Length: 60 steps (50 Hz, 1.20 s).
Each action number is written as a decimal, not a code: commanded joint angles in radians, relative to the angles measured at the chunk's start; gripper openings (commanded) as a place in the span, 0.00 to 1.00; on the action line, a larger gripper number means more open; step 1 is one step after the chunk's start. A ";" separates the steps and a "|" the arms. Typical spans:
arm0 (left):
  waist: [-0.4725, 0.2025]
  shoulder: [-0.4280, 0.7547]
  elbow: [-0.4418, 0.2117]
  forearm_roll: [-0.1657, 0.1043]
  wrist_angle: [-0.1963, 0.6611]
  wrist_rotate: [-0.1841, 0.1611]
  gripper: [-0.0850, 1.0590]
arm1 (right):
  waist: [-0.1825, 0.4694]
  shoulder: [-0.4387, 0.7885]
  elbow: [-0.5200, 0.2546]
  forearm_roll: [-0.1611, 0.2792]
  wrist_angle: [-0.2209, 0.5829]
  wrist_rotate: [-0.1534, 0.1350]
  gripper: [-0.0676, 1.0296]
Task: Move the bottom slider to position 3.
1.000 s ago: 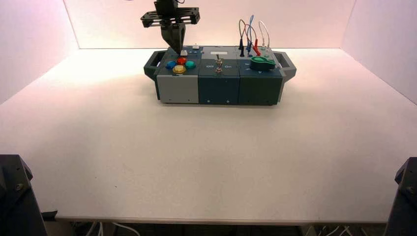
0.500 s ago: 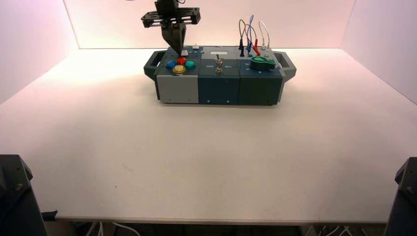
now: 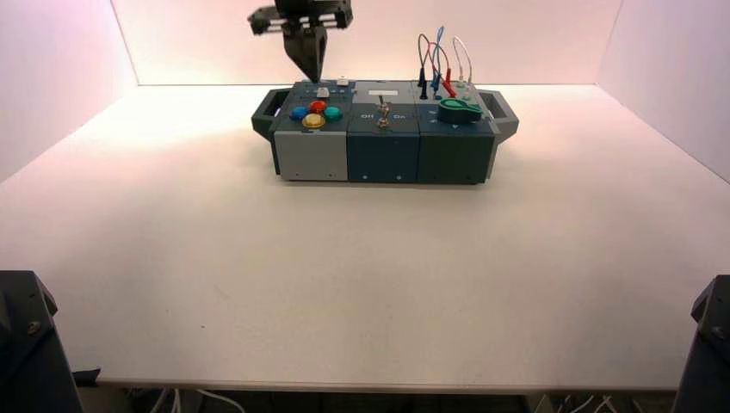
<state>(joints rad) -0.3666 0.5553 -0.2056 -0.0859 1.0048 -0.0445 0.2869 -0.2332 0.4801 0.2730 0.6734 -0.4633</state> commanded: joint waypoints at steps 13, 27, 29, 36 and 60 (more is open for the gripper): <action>-0.006 -0.063 -0.003 0.029 0.014 -0.009 0.05 | 0.002 -0.034 -0.023 0.000 -0.006 -0.003 0.04; -0.017 -0.051 0.035 0.026 0.015 -0.017 0.05 | 0.000 -0.032 -0.023 -0.002 -0.008 -0.003 0.04; -0.020 -0.044 0.037 0.026 0.015 -0.020 0.05 | 0.000 -0.032 -0.023 -0.002 -0.008 -0.003 0.04; -0.034 -0.020 0.026 0.025 0.015 -0.021 0.05 | 0.000 -0.032 -0.023 -0.002 -0.006 -0.003 0.04; -0.031 -0.021 0.006 0.031 0.017 -0.031 0.05 | 0.000 -0.034 -0.023 -0.005 -0.008 -0.003 0.04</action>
<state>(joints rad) -0.3973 0.5737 -0.1626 -0.0583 1.0201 -0.0706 0.2853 -0.2408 0.4786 0.2669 0.6734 -0.4633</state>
